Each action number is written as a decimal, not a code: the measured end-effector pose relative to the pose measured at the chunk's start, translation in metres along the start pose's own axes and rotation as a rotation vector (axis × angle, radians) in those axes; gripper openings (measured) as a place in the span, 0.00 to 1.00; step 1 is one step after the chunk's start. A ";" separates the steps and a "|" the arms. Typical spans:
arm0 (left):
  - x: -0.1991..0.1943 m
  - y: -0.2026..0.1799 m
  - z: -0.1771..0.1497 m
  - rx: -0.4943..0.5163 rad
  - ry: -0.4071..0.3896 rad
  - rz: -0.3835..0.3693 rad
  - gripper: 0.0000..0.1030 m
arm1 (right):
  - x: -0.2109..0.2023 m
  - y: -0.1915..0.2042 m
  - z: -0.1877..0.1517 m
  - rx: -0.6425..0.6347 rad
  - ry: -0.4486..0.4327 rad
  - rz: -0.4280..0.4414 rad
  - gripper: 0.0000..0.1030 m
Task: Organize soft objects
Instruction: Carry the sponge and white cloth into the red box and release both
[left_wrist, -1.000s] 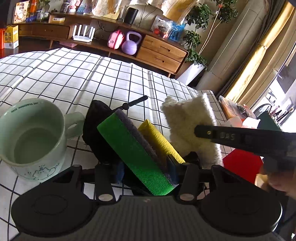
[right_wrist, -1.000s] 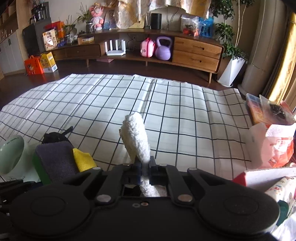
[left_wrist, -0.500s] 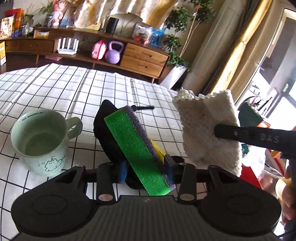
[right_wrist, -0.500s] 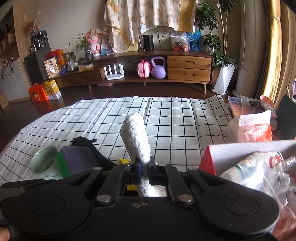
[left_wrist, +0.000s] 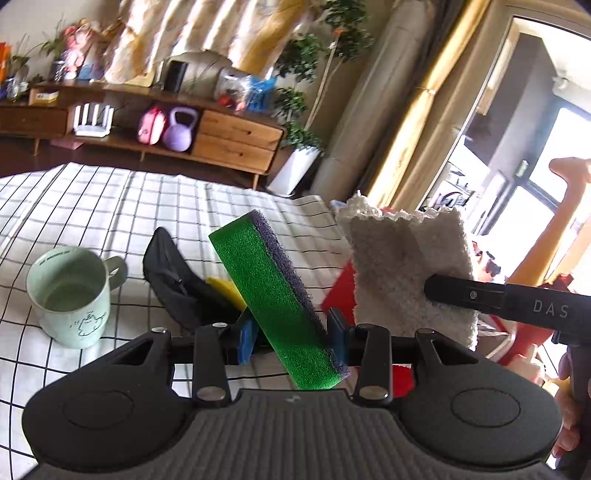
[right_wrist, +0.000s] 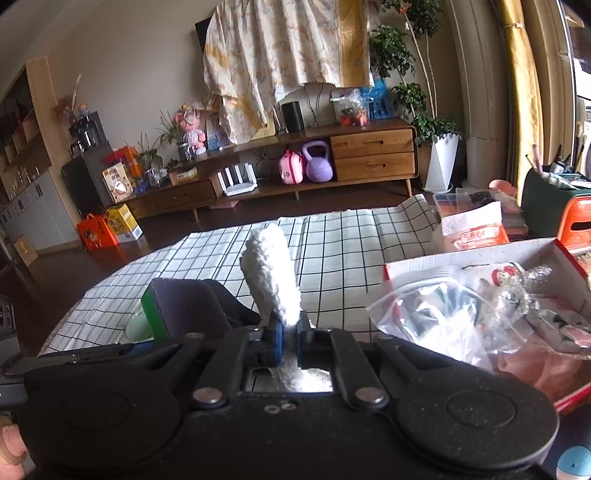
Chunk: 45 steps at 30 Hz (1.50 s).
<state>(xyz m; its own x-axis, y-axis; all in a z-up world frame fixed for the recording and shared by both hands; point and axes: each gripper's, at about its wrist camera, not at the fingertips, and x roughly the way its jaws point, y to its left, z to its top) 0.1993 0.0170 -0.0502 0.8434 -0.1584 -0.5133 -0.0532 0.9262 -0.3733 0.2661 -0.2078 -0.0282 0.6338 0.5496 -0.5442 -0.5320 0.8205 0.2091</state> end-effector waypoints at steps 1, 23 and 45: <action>-0.002 -0.004 0.001 0.007 -0.004 -0.010 0.39 | -0.007 -0.002 0.001 0.005 -0.012 -0.005 0.05; 0.010 -0.117 0.014 0.178 0.065 -0.233 0.39 | -0.093 -0.114 0.009 0.164 -0.187 -0.222 0.06; 0.117 -0.190 0.001 0.295 0.218 -0.268 0.40 | -0.042 -0.206 -0.007 0.318 -0.111 -0.276 0.06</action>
<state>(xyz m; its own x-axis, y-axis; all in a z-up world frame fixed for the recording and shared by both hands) 0.3088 -0.1773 -0.0384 0.6729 -0.4448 -0.5911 0.3328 0.8956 -0.2951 0.3448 -0.4009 -0.0536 0.7936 0.3024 -0.5280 -0.1460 0.9370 0.3172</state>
